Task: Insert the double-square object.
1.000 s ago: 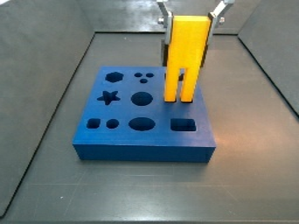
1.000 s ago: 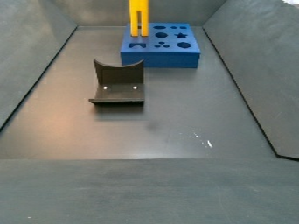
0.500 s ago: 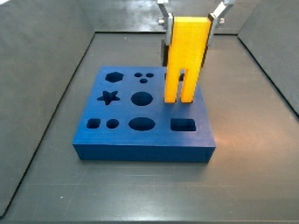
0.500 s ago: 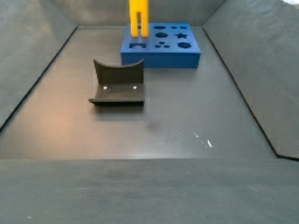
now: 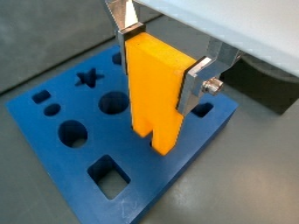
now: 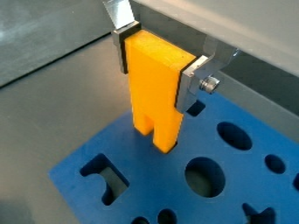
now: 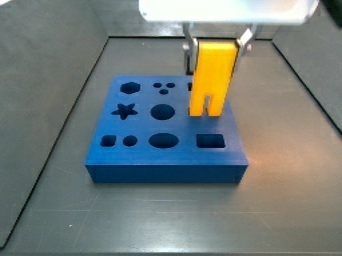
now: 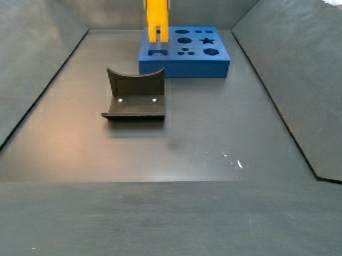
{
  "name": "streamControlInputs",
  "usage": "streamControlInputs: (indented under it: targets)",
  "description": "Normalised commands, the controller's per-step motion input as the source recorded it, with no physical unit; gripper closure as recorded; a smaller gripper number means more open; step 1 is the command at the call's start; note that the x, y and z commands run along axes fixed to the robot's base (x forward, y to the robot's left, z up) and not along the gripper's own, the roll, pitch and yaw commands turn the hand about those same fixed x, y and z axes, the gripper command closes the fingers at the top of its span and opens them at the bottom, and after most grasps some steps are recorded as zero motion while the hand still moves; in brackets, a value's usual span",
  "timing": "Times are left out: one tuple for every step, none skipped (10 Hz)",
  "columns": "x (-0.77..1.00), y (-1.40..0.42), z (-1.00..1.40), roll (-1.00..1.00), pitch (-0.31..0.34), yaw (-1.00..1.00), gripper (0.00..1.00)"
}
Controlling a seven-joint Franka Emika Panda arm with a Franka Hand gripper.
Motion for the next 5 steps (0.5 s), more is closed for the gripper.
streamControlInputs:
  targets:
    - [0.11, 0.0, -0.92, 0.0, -0.144, -0.05, 1.0]
    - [0.06, 0.0, -0.9, 0.03, -0.144, -0.05, 1.0]
    - [0.0, 0.0, -0.88, 0.06, -0.131, -0.01, 1.0]
    - [0.0, 0.0, 0.0, 0.02, 0.0, 0.0, 1.0]
    - [0.0, 0.0, 0.0, 0.0, 0.0, 0.0, 1.0]
